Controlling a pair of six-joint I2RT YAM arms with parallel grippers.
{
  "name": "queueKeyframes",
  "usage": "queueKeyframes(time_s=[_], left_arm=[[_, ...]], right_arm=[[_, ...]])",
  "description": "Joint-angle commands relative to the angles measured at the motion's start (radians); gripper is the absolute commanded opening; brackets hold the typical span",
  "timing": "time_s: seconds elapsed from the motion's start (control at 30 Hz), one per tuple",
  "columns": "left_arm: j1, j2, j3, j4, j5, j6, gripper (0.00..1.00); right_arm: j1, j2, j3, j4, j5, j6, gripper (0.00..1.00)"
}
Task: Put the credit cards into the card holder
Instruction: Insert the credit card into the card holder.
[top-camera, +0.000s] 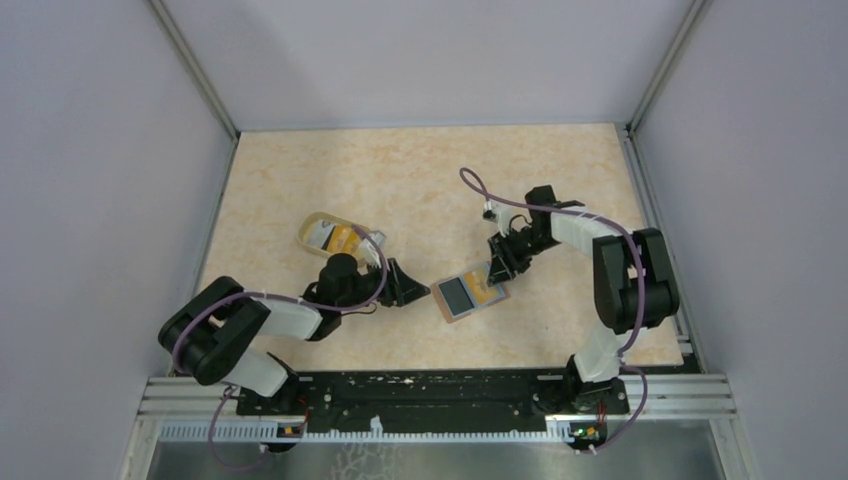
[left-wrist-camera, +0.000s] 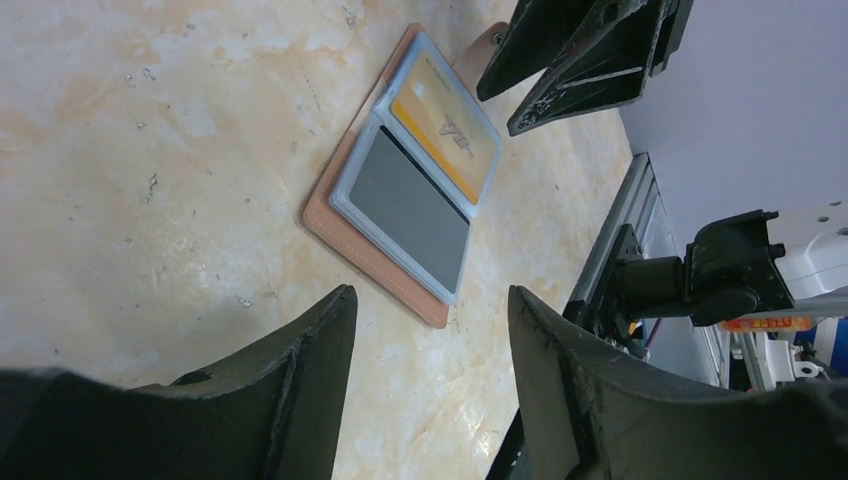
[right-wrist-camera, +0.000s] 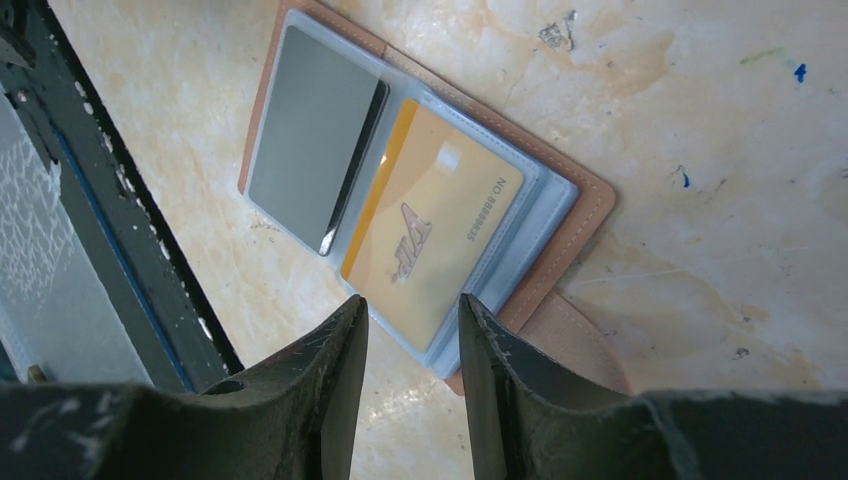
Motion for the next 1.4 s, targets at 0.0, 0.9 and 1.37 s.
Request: queueKeyframes(time_s=[0.0, 0.9, 1.37], left_arm=[[-0.008, 0.035, 0.033, 0.009, 0.011, -0.026, 0.62], [-0.01, 0.106, 0.104, -0.074, 0.037, -0.022, 0.57], [-0.011, 0.132, 0.116, 0.008, 0.135, -0.035, 0.6]], right_arm=[[-0.008, 0.015, 0.043, 0.028, 0.033, 0.024, 0.38], [-0.009, 0.043, 0.076, -0.058, -0.199, 0.019, 0.29], [-0.009, 0.113, 0.073, -0.093, -0.502, 0.025, 0.29]])
